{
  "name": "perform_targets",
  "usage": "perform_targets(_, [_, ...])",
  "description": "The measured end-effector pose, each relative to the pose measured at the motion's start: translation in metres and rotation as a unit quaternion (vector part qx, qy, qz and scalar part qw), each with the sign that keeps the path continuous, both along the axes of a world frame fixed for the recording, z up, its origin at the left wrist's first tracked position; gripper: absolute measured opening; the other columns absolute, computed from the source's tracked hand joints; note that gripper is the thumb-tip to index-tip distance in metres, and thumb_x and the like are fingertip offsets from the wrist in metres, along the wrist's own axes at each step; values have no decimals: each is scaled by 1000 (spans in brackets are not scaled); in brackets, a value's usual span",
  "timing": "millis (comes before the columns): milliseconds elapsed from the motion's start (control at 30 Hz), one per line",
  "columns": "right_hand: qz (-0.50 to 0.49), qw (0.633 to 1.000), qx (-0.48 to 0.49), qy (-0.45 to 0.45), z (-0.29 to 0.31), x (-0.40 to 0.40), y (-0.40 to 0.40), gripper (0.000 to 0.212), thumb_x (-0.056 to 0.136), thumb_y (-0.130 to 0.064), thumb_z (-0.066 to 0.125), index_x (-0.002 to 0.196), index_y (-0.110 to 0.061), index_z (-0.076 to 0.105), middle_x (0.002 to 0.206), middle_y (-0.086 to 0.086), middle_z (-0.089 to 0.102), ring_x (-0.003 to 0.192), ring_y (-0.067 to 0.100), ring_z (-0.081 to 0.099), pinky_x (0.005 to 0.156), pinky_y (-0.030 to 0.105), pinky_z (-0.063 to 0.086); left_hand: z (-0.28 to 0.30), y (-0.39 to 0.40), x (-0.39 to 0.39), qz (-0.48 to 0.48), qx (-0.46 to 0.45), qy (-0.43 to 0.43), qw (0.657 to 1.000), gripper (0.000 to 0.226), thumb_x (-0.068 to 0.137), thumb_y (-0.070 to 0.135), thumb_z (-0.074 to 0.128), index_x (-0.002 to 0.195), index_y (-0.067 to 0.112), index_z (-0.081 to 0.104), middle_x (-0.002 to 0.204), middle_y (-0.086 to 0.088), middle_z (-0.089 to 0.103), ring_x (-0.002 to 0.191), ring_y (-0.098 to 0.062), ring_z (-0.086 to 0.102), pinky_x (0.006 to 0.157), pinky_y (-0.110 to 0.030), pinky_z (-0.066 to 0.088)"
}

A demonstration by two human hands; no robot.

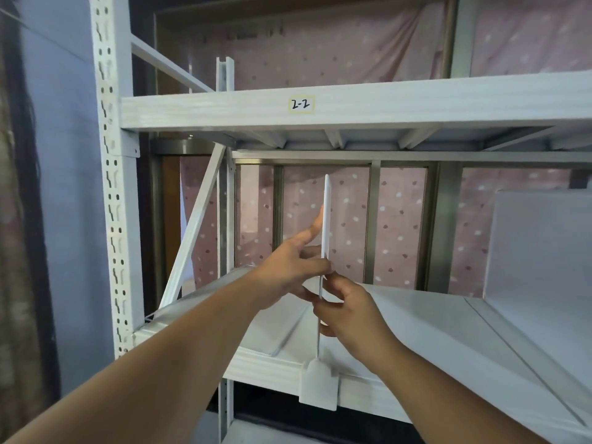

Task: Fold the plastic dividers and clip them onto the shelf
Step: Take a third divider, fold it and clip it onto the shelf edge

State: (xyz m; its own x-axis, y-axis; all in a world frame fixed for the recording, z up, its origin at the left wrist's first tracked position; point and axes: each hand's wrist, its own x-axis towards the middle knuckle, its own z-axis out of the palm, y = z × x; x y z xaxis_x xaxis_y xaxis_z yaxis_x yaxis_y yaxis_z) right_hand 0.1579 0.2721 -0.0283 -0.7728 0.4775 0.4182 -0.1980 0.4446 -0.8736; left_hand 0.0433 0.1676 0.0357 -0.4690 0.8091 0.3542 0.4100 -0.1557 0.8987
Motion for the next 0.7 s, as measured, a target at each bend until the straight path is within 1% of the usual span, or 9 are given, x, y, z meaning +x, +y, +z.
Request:
perform_targets(33, [1, 1000, -3, 2, 0, 0, 0, 50, 92, -7, 61, 137, -28, 59, 93, -43, 66, 102, 21, 60, 78, 55, 58, 0, 0, 0, -3, 1, 0, 1000, 86, 94, 6, 74, 132, 76, 41, 99, 5, 82, 99, -23, 79, 74, -50, 68])
perform_targets(67, [1, 1000, -8, 4, 1, 0, 0, 51, 92, -7, 61, 137, -29, 59, 95, -42, 66, 102, 19, 60, 77, 55, 58, 1, 1, 0, -5, 2, -2, 1000, 85, 95, 6, 73, 133, 76, 43, 99, 3, 82, 99, -24, 79, 73, -50, 68])
perform_targets(133, [3, 1000, -11, 7, 2, 1, -1, 51, 91, -7, 61, 137, -30, 59, 98, -43, 65, 101, 15, 62, 76, 54, 59, 2, 1, 0, -9, 6, -6, 1000, 87, 95, 5, 72, 150, 65, 41, 103, -1, 81, 102, -29, 77, 72, -50, 67])
perform_targets(200, [10, 1000, -7, 8, 3, 0, -1, 52, 91, -7, 61, 136, -33, 59, 97, -46, 64, 97, 19, 66, 76, 54, 59, 3, 0, 0, -16, 7, -6, 1000, 89, 95, 5, 72, 158, 56, 37, 105, -2, 81, 102, -28, 77, 71, -50, 67])
perform_targets(333, [16, 1000, -4, 5, 6, 1, -5, 52, 90, -4, 59, 129, -39, 61, 86, -40, 68, 107, 29, 56, 77, 56, 58, 1, -1, -1, -18, 7, -6, 1000, 88, 94, 5, 72, 160, 53, 37, 104, 0, 82, 103, -30, 78, 76, -56, 67])
perform_targets(433, [16, 1000, 1, 2, 8, 3, -7, 52, 90, -4, 59, 127, -41, 60, 84, -42, 66, 109, 34, 56, 77, 55, 58, 0, -1, -2, -15, 8, 1, 1000, 87, 94, 7, 72, 159, 54, 37, 103, -1, 83, 104, -31, 78, 77, -57, 68])
perform_targets(567, [23, 1000, 5, 3, 14, 3, -7, 53, 93, -7, 62, 131, -43, 58, 93, -46, 62, 101, 34, 65, 77, 52, 59, 2, 0, -4, -4, 12, -2, 1000, 85, 93, 11, 74, 158, 53, 39, 101, -2, 82, 103, -30, 78, 75, -54, 68])
perform_targets(633, [20, 1000, 7, 4, 15, 2, -7, 55, 93, -7, 62, 139, -37, 56, 101, -43, 59, 98, 31, 68, 76, 49, 60, 3, 1, -5, 4, 17, -2, 1000, 82, 90, 14, 76, 151, 60, 46, 106, -5, 80, 105, -30, 78, 77, -57, 68])
perform_targets(700, [16, 1000, 11, 1, 14, 3, -8, 55, 92, -7, 62, 141, -33, 54, 111, -36, 57, 95, 26, 70, 76, 46, 62, 1, 2, -6, 2, 20, 6, 1000, 78, 90, 16, 76, 124, 82, 53, 102, -2, 81, 101, -25, 79, 73, -51, 68])
